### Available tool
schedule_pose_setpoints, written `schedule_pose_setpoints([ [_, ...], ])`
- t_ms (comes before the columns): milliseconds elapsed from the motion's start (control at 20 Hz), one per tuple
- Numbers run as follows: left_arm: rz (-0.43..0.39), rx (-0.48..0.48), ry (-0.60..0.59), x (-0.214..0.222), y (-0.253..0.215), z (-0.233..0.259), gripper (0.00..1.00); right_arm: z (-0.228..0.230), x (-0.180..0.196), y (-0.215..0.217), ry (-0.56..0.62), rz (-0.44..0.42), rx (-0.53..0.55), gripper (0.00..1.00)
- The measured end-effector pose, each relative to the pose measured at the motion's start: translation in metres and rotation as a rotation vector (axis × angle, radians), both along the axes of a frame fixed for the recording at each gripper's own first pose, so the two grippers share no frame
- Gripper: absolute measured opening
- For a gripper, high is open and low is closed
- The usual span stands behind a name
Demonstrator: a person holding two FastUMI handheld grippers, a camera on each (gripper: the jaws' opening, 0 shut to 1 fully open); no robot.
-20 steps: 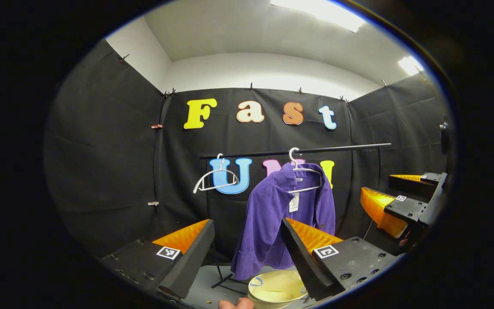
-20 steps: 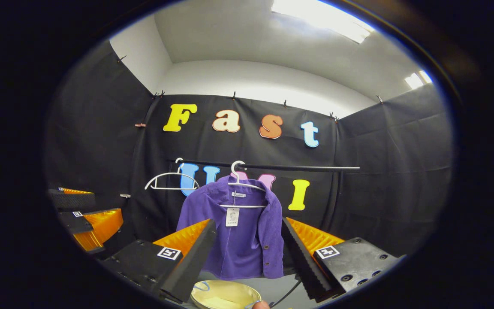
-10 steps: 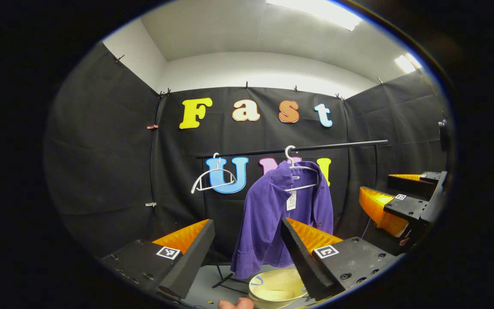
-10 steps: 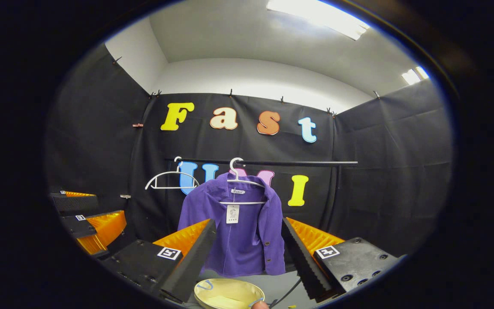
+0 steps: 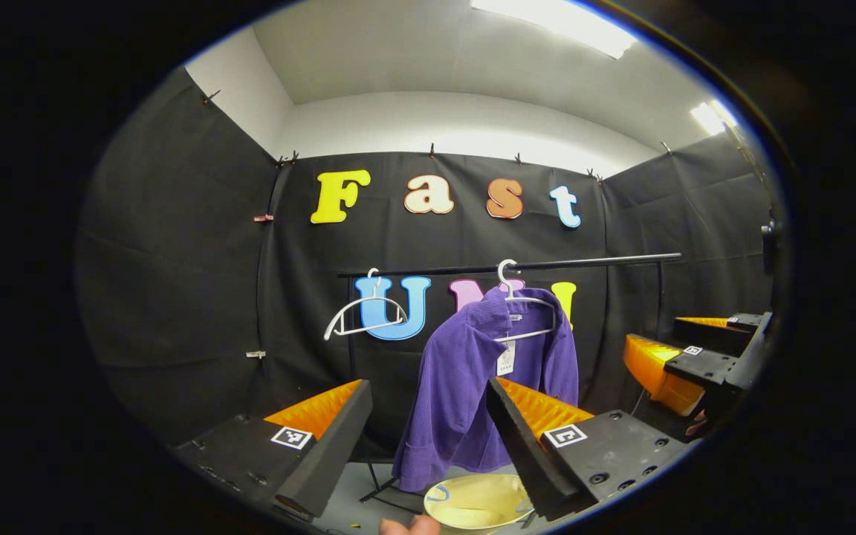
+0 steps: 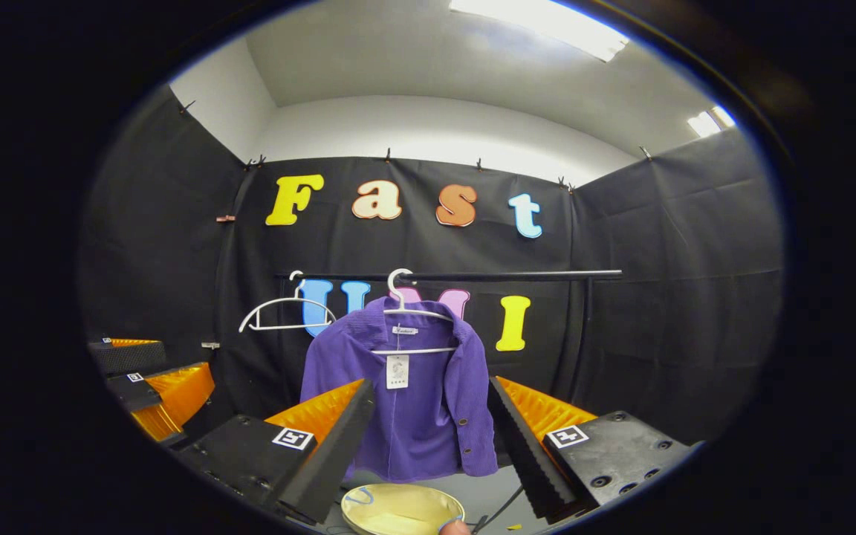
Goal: Grasp the clothes on the hanger with both hands and then place them into the laundry hamper below.
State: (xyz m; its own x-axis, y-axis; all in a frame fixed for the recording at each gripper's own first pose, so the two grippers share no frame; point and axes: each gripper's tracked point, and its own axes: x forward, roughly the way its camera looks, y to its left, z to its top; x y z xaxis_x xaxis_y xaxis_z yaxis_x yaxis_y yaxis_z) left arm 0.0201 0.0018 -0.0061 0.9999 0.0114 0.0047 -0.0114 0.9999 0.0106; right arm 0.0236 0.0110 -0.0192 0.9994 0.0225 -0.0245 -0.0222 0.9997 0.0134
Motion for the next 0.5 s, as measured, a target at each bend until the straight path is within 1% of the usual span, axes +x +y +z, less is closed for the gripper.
schedule_pose_setpoints([
  [150, -0.036, -0.003, 0.009, 0.016, -0.018, -0.003, 0.97, -0.007, 0.004, -0.013, 0.004, -0.014, -0.006, 0.98],
  [250, -0.078, 0.023, 0.018, 0.03, -0.038, -0.009, 0.97, -0.005, 0.014, -0.027, -0.018, -0.025, 0.003, 0.98],
  [400, -0.119, 0.082, 0.015, 0.063, -0.072, -0.017, 0.97, -0.014, 0.045, -0.051, -0.029, -0.033, 0.031, 0.97],
  [500, -0.11, 0.099, 0.0, 0.089, -0.088, -0.018, 0.96, -0.022, 0.076, -0.07, -0.04, -0.045, 0.033, 0.98],
])
